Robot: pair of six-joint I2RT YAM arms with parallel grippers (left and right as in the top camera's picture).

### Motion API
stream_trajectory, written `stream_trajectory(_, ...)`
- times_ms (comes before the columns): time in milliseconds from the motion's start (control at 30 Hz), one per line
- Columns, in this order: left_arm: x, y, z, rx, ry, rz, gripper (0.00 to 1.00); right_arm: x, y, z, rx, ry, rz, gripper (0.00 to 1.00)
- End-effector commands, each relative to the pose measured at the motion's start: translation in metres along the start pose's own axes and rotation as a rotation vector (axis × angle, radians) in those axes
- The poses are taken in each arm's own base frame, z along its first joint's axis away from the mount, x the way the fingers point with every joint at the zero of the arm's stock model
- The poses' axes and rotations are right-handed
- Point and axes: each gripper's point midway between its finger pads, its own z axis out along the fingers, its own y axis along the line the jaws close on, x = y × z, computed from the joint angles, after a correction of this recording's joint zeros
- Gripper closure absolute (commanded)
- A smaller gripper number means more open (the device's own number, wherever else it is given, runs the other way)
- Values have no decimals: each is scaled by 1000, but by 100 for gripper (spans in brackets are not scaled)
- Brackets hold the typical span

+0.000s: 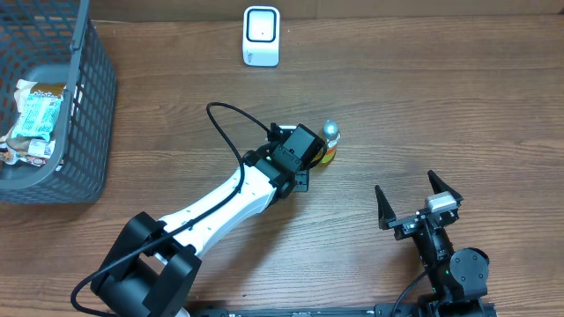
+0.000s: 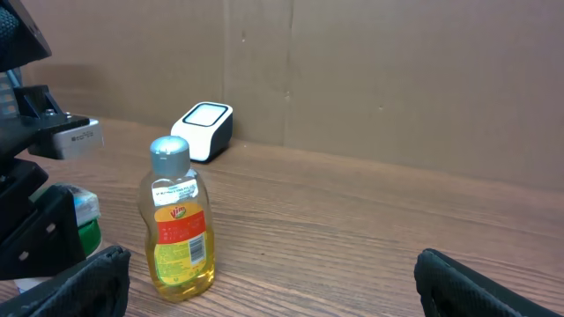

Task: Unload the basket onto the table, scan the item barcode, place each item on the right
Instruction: 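Carry the tissue pack with the left gripper beside the bottle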

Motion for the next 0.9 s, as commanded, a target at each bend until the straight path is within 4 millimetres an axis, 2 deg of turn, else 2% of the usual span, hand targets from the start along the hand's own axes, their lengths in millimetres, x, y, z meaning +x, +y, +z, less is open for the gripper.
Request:
stream_trajectory(0,5,0,6,-9,22,13,24,2,-2,0,10,-2,2,0)
stream_trajectory(100,-6,-4,-5,7,-1,47,12,2,-2,0,10,-2,2,0)
stream_trajectory(133,-13,-7,-14,19,-17,54,1,2,-2,0,10,-2,2,0)
stream_trajectory(333,-57,-17,-66,45,-130,126,0,2,-2,0,10,-2,2,0)
stream_trajectory(567,-100,12,-125,-49,-237,89,0,2,-2,0,10,-2,2,0)
stream_trajectory(667,-110,19,-131,-55,-266,63,0,2,-2,0,10,-2,2,0)
stream_trajectory(867,-110,21,-127,-61,-256,62,0,2,-2,0,10,-2,2,0)
